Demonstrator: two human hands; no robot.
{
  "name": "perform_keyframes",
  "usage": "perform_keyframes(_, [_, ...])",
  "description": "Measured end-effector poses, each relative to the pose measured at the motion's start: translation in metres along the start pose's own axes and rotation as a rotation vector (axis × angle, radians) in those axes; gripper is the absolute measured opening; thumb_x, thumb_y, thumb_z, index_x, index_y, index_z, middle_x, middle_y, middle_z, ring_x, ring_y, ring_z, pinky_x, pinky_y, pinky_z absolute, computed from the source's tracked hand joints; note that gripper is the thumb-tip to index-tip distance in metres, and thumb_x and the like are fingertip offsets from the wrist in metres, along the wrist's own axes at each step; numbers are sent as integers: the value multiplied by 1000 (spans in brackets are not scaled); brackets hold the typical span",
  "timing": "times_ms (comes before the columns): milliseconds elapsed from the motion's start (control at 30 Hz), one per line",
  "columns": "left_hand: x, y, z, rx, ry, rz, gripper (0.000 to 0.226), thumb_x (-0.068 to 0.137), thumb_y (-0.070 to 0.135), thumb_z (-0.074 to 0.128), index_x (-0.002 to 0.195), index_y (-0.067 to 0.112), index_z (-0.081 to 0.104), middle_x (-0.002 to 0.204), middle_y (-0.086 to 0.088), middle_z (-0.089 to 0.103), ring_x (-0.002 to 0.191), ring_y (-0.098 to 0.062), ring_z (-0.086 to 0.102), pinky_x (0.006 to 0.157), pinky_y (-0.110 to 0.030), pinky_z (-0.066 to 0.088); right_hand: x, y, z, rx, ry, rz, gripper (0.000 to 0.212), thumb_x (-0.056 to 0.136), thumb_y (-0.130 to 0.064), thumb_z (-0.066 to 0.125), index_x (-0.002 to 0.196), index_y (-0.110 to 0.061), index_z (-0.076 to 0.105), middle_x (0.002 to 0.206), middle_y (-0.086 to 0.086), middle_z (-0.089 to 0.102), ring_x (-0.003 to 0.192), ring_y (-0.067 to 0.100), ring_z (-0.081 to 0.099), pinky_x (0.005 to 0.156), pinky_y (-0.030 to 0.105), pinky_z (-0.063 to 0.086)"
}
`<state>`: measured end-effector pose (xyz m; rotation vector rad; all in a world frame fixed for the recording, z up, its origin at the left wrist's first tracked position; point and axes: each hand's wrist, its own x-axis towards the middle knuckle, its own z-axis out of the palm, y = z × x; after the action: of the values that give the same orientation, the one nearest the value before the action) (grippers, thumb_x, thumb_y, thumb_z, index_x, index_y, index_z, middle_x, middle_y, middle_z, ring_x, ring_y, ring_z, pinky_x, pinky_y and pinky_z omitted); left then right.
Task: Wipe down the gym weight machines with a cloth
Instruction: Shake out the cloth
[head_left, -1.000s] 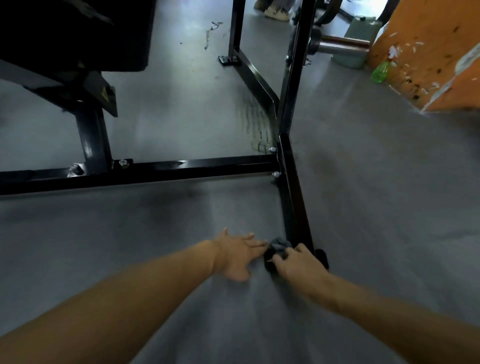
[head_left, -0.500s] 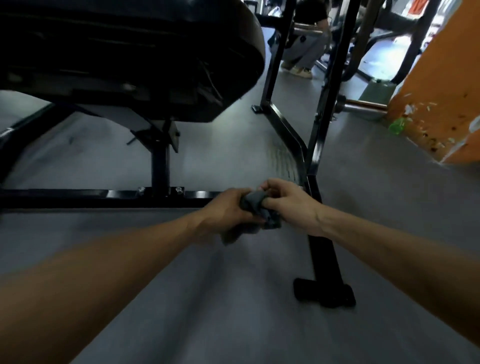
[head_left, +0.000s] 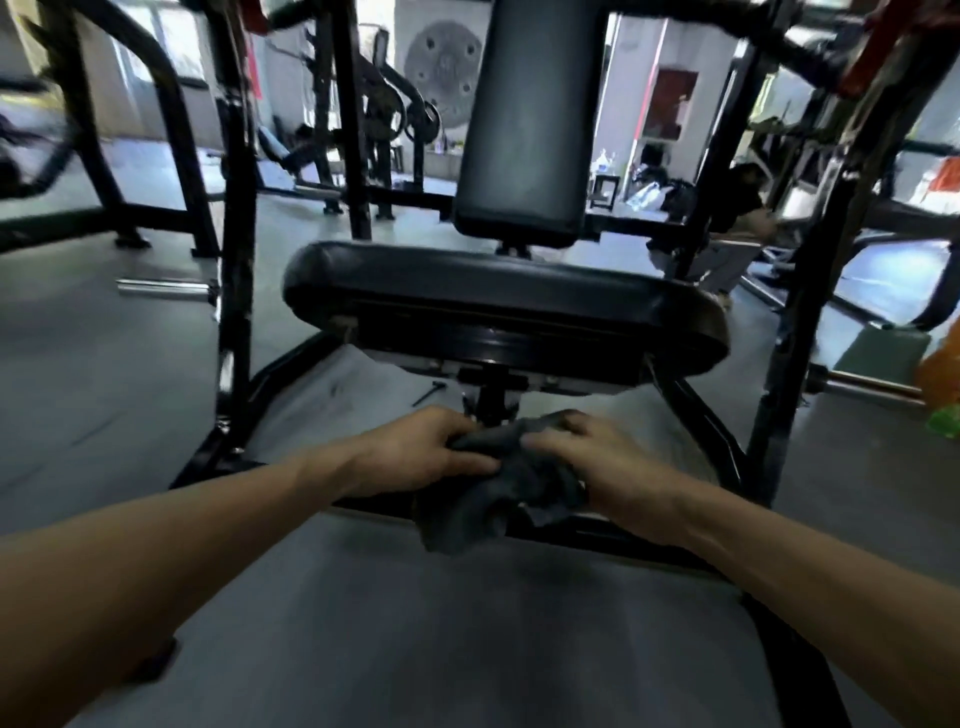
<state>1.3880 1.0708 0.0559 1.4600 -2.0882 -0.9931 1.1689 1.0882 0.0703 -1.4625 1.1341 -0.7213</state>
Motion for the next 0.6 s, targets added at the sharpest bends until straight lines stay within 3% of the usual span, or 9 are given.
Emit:
perform_keyframes(67, [-22, 8, -34, 96, -63, 14, 10, 92, 39, 73, 88, 31, 69, 79, 17, 72, 77, 2, 67, 65, -13, 47, 0, -22, 21, -94, -56, -70, 11, 91, -16, 74, 101, -14, 71, 95, 12, 75, 88, 28, 75, 71, 44, 61])
perform_keyframes(133, [-40, 24, -68, 118, -136, 37, 9, 91, 36, 75, 94, 33, 68, 85, 18, 74, 84, 1, 70, 72, -18, 53, -1, -48, 32, -151, -77, -113, 15, 89, -15, 76, 101, -12, 68, 90, 9, 74, 83, 25, 74, 66, 42, 61])
perform_keyframes(200, [-53, 41, -103, 92, -157, 73, 17, 89, 30, 78, 101, 24, 68, 93, 8, 77, 90, -10, 74, 78, -28, 59, 1, -82, 34, -173, -112, -175, 13, 91, -13, 73, 99, -8, 64, 83, 10, 70, 74, 29, 72, 60, 40, 59])
perform_keyframes(267, [-59, 62, -141, 97, -96, 113, 25, 87, 26, 80, 104, 12, 68, 96, -3, 77, 92, -21, 74, 77, -35, 60, 8, -124, 31, -161, -116, -264, 14, 92, -9, 71, 99, -3, 61, 80, 13, 68, 71, 33, 69, 59, 43, 60])
perform_keyframes(367, [-63, 100, -195, 39, 47, 154, 21, 87, 20, 79, 100, 10, 66, 90, -6, 77, 81, -20, 75, 62, -26, 58, 24, -192, 24, -155, -63, -389, 27, 89, -11, 75, 103, 6, 59, 92, 23, 62, 85, 37, 60, 77, 58, 53])
perform_keyframes(467, [-56, 136, -243, -6, 204, 233, 22, 86, 19, 79, 101, 8, 68, 93, -8, 76, 82, -20, 75, 64, -21, 57, 36, -259, 12, -164, 19, -507, 11, 89, -8, 74, 95, -3, 66, 84, 17, 65, 77, 31, 61, 65, 42, 53])
perform_keyframes(500, [-52, 144, -255, -19, 257, 257, 23, 85, 19, 80, 102, 7, 69, 94, -8, 76, 84, -18, 75, 66, -20, 57, 38, -275, 9, -180, 57, -545, 7, 89, -7, 74, 92, -6, 68, 81, 12, 68, 76, 28, 66, 66, 43, 59])
perform_keyframes(600, [-41, 180, -297, -56, 479, 352, 21, 82, 23, 83, 98, 13, 72, 88, -1, 75, 78, -9, 73, 62, -16, 54, 51, -337, -7, -211, 200, -714, 9, 85, -5, 77, 84, -11, 71, 88, 20, 68, 88, 26, 68, 93, 54, 55])
